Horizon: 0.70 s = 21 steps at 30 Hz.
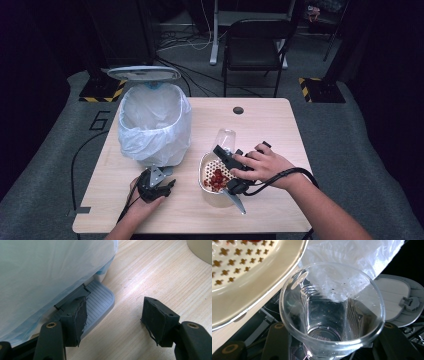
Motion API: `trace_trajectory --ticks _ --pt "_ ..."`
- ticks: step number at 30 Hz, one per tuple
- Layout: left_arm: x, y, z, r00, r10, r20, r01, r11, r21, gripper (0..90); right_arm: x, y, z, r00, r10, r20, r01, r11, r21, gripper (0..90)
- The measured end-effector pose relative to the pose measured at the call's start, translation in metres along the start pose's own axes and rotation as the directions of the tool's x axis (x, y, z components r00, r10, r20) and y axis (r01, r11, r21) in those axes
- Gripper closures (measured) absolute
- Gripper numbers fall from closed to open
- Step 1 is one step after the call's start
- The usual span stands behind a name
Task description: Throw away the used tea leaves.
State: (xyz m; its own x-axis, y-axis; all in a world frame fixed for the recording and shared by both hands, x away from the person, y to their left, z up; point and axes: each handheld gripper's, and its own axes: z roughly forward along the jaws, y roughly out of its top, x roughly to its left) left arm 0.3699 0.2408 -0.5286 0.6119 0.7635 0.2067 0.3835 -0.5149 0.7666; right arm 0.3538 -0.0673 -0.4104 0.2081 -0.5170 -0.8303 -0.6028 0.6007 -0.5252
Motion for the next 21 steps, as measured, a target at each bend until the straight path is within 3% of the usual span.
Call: trace_trajectory --ticks 10,11,12,14,20,21 --pt "0.0 0.0 0.0 1.0 0.0 0.0 0.0 1.0 0.0 36.6 -0.0004 0.0011 0.0009 0.9998 -0.018 0.006 0.018 1.0 0.013 50.5" --pt "0.0 0.0 0.0 1.0 0.0 0.0 0.0 1.0 0.0 36.6 -0.0037 0.0007 0.0007 0.9974 -0.071 -0.017 0.071 0.997 0.007 50.5" --pt "0.0 0.0 0.0 1.0 0.0 0.0 0.0 1.0 0.0 36.6 -0.0042 0.0008 0.0006 0.9961 -0.085 -0.022 0.085 0.996 0.009 50.5" --pt "0.0 0.0 0.0 1.0 0.0 0.0 0.0 1.0 0.0 36.6 -0.0003 0.0018 0.0014 0.9996 -0.03 0.002 0.03 0.999 0.019 50.5" --pt "0.0 0.0 0.0 1.0 0.0 0.0 0.0 1.0 0.0 36.6 -0.0013 0.0015 0.0015 0.9994 -0.034 0.001 0.034 0.999 0.021 50.5" --pt "0.0 0.0 0.0 1.0 0.0 0.0 0.0 1.0 0.0 36.6 -0.0056 0.0005 0.0011 0.9962 -0.083 -0.027 0.083 0.996 0.013 50.5"
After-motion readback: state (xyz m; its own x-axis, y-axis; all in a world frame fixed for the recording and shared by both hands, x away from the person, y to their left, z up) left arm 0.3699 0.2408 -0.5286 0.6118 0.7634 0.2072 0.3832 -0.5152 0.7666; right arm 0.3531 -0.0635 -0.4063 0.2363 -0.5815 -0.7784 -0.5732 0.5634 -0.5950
